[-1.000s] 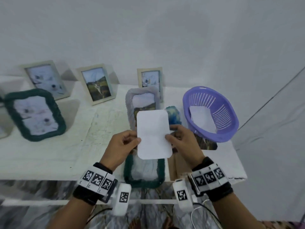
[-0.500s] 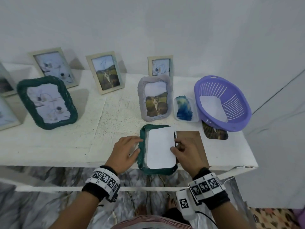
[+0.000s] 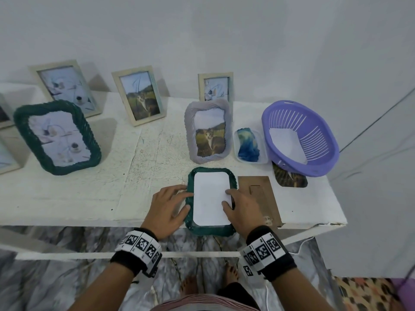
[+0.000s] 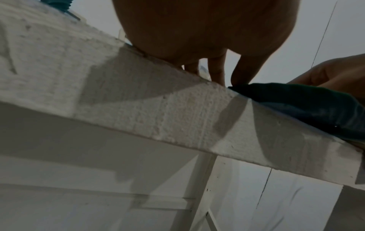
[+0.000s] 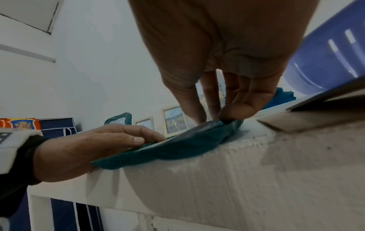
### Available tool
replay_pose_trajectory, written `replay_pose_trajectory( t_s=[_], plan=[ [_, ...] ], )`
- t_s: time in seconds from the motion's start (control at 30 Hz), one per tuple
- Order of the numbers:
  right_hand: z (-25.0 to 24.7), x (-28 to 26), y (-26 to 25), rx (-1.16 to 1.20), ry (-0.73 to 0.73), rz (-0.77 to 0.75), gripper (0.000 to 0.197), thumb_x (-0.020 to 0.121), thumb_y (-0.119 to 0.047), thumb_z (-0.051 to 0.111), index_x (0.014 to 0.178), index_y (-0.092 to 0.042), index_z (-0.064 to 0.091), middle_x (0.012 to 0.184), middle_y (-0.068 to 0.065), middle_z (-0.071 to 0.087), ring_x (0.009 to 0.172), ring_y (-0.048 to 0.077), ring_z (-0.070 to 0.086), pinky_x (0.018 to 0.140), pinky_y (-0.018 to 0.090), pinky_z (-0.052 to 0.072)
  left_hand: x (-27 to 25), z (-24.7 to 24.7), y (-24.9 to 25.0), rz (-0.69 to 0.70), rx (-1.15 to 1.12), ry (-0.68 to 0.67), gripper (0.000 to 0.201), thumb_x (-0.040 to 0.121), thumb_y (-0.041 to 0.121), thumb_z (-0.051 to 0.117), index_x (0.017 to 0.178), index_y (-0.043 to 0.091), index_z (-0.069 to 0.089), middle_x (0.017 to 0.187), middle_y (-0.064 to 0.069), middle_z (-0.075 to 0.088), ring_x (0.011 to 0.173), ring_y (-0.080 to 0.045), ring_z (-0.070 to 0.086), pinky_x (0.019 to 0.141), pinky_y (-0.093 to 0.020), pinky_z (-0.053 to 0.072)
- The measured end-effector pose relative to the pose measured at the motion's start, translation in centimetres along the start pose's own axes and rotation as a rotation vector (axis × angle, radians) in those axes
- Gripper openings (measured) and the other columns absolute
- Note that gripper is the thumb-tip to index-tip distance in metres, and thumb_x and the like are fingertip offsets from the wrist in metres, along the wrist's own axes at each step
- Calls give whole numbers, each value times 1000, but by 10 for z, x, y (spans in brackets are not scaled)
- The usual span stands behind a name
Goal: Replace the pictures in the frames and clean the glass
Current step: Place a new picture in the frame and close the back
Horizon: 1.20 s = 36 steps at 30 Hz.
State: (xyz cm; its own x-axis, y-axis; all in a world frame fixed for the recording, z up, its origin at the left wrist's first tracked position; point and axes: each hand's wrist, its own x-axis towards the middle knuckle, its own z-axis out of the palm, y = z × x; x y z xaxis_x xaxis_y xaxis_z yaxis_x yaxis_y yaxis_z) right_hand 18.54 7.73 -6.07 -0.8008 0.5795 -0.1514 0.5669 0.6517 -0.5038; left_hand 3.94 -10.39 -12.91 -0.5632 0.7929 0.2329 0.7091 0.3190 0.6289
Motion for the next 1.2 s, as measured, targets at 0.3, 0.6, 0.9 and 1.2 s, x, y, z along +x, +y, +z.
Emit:
replay_pose_trajectory(
  t_s=[0.3, 0.6, 0.9, 1.2],
  plan=[
    [2, -2, 1, -5, -27, -20, 31, 96, -27, 52, 124, -14, 59, 112, 9, 56, 93, 27, 59, 82, 32, 46, -1, 2, -4, 19, -10, 28, 36, 88, 46, 53, 121, 34, 62, 132, 10, 54, 119, -13, 46, 93, -42, 39],
    [-8, -8, 19, -97, 223, -52, 26, 90, -29, 58, 110, -14, 63, 105, 11, 57, 86, 27, 55, 72, 29, 43, -1, 0, -4, 5, -18, 12, 42, 87, 48, 52, 123, 31, 62, 133, 13, 53, 121, -9, 44, 96, -36, 33],
    [-23, -17, 45, -308, 102, 401, 56, 86, -54, 53, 119, -8, 50, 119, 14, 49, 109, 33, 43, 86, 39, 42, -1, -1, -3, 8, -36, 7, 44, 86, 48, 52, 125, 30, 62, 132, 13, 53, 121, -10, 46, 97, -35, 34],
    [-33, -21, 25, -54, 233, 381, 57, 74, -56, 63, 105, -9, 52, 112, 9, 40, 106, 33, 41, 87, 41, 42, -1, -1, -3, 22, -34, -6, 44, 85, 49, 54, 125, 33, 61, 133, 13, 52, 121, -12, 47, 96, -37, 35]
  ],
)
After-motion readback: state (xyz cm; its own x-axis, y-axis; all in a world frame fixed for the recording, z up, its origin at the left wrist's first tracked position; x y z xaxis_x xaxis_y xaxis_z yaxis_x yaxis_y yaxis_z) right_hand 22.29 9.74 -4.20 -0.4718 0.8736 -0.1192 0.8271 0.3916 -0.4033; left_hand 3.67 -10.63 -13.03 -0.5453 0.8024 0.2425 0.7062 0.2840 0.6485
